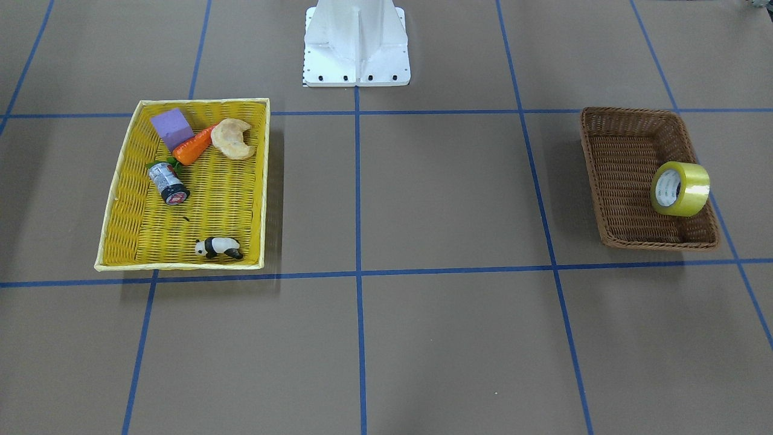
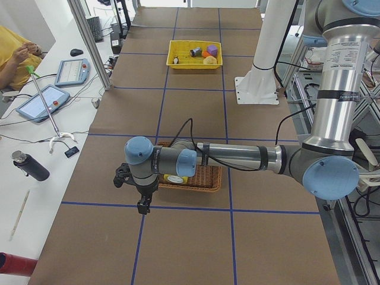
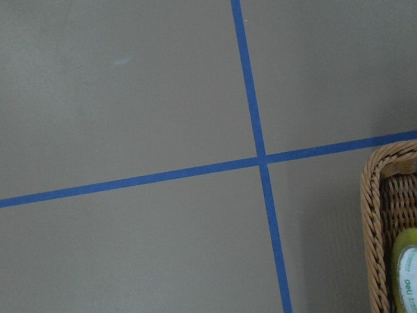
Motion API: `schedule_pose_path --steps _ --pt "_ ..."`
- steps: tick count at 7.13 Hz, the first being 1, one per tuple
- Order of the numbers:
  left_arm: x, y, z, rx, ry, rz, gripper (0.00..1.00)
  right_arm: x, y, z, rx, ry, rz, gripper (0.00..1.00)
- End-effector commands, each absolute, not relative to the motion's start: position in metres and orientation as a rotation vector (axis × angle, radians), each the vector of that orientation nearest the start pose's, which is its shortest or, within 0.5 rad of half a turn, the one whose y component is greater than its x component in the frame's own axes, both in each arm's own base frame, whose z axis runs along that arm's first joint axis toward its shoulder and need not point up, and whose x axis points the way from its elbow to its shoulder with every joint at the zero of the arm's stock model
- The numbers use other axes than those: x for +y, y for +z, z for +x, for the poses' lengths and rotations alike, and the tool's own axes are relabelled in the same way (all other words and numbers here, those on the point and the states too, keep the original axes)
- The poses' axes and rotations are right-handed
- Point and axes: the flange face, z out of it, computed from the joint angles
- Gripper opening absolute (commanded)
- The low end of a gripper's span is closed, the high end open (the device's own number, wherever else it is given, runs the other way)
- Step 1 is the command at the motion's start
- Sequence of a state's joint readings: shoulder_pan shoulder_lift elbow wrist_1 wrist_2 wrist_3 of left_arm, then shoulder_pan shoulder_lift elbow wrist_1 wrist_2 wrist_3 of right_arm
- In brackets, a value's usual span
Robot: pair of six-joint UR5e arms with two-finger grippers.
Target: Move tape to another basket
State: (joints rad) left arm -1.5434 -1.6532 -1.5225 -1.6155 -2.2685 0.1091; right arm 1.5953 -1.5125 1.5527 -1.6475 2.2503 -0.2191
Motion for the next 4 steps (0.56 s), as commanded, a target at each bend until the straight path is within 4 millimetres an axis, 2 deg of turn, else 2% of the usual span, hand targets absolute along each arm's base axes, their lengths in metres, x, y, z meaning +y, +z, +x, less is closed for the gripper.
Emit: schedule_pose_path --steps 1,4 --pt "-0.5338 0.6415 -0.0547 0.693 0.159 0.106 0.99 -0.5115 0.6522 0.0833 -0.68 -0.173 0.047 1.0" --pt "-0.5307 0.6463 -0.0548 0.694 0.153 0.096 0.99 -0.5094 0.6538 0.0832 -0.68 -0.174 0.045 1.0"
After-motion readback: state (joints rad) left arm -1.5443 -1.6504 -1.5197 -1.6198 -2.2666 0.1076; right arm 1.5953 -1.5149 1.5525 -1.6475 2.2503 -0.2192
